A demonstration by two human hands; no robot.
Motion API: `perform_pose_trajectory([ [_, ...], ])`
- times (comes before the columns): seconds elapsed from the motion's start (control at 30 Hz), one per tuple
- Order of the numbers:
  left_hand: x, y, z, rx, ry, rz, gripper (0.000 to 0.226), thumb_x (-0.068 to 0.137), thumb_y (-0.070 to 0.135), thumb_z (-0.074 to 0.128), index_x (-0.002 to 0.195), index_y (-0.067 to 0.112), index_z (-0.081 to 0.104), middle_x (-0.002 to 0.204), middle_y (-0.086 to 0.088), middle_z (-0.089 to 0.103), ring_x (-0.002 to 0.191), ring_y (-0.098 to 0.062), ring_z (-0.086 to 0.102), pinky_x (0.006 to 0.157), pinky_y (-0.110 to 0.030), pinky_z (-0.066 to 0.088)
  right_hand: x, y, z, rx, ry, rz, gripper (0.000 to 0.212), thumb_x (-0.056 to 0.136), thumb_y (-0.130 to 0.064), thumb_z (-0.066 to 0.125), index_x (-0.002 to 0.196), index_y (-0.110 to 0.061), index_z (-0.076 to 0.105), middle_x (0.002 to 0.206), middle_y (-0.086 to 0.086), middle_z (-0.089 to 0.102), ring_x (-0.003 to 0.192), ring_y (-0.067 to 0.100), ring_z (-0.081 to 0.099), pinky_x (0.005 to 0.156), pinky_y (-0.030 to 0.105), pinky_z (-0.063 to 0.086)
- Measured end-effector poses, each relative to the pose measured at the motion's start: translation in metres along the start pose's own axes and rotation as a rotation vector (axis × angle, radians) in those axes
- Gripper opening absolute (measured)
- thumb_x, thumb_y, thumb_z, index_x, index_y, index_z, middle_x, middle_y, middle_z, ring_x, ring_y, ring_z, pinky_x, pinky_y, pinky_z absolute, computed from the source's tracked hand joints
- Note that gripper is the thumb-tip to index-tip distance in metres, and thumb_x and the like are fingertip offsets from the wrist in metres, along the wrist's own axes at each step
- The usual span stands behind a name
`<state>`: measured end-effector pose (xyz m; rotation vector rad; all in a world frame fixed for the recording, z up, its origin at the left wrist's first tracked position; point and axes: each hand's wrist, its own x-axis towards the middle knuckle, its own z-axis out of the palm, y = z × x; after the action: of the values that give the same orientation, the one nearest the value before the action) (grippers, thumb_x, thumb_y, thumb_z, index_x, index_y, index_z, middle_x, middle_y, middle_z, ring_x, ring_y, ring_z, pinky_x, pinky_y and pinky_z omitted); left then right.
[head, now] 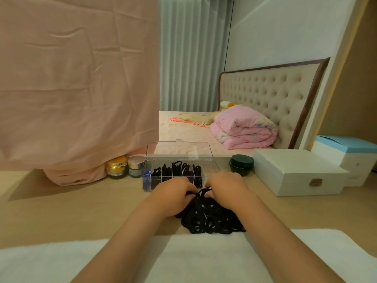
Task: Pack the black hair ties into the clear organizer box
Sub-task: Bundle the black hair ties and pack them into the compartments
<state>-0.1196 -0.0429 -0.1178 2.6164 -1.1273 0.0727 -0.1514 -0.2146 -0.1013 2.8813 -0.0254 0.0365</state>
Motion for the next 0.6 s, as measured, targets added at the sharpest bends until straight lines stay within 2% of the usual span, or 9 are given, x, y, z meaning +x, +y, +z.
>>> perform_pose_trajectory([
  [0.13,-0.002,-0.003,-0.003,-0.114,-0.011,-0.051,0.024,0.099,0.024,0.054,0.115,0.028,0.072,0.115,0.010,0.065,0.101,-0.008,0.061,0.096,-0.032,0.052,-0.002,0.000,0.003,0.077,-0.105,-0.010,0.038,0.095,-0.047,0.063,0.122,-0.020,0.069,0.105,0.001,0.070,0.097,0.022,0.066,0.083,0.037,0.056],
  [0.23,-0.003,-0.007,-0.008,-0.235,0.024,-0.096,0.017,0.098,0.021,0.056,0.101,0.032,0.069,0.106,0.012,0.066,0.095,-0.004,0.062,0.091,-0.029,0.054,-0.004,0.002,0.001,0.156,-0.132,-0.016,0.029,0.093,-0.041,0.067,0.110,-0.018,0.072,0.098,0.002,0.070,0.091,0.022,0.066,0.086,0.042,0.058],
  [0.37,-0.005,-0.007,-0.013,-0.413,0.095,-0.114,0.014,0.098,0.029,0.059,0.109,0.034,0.066,0.107,0.015,0.067,0.098,-0.001,0.061,0.089,-0.023,0.049,-0.011,0.012,-0.012,0.411,-0.121,-0.067,0.011,0.091,-0.034,0.071,0.092,-0.024,0.076,0.089,0.001,0.073,0.085,0.021,0.069,0.084,0.042,0.059],
  [0.47,-0.004,0.000,-0.018,-0.643,0.068,-0.114,0.032,0.092,0.042,0.067,0.123,0.034,0.064,0.115,0.016,0.070,0.107,-0.001,0.064,0.094,-0.025,0.048,-0.016,0.020,-0.025,0.678,-0.026,-0.058,0.009,0.089,-0.033,0.074,0.085,-0.025,0.076,0.082,0.002,0.073,0.073,0.015,0.065,0.074,0.032,0.054],
  [0.53,-0.001,0.002,-0.020,-0.698,0.071,-0.117,0.036,0.087,0.046,0.071,0.122,0.037,0.066,0.106,0.012,0.074,0.101,-0.004,0.068,0.095,-0.030,0.050,-0.018,0.022,-0.031,0.845,0.016,-0.050,0.010,0.088,-0.034,0.075,0.086,-0.024,0.077,0.085,0.006,0.076,0.073,0.016,0.069,0.072,0.032,0.055],
  [0.6,0.001,0.001,-0.021,-0.743,0.085,-0.152,0.025,0.088,0.038,0.072,0.113,0.033,0.071,0.092,0.006,0.077,0.087,-0.005,0.070,0.090,-0.032,0.053,-0.020,0.022,-0.034,0.974,0.006,-0.046,0.011,0.089,-0.032,0.074,0.093,-0.022,0.077,0.088,0.002,0.078,0.076,0.012,0.075,0.068,0.029,0.058],
])
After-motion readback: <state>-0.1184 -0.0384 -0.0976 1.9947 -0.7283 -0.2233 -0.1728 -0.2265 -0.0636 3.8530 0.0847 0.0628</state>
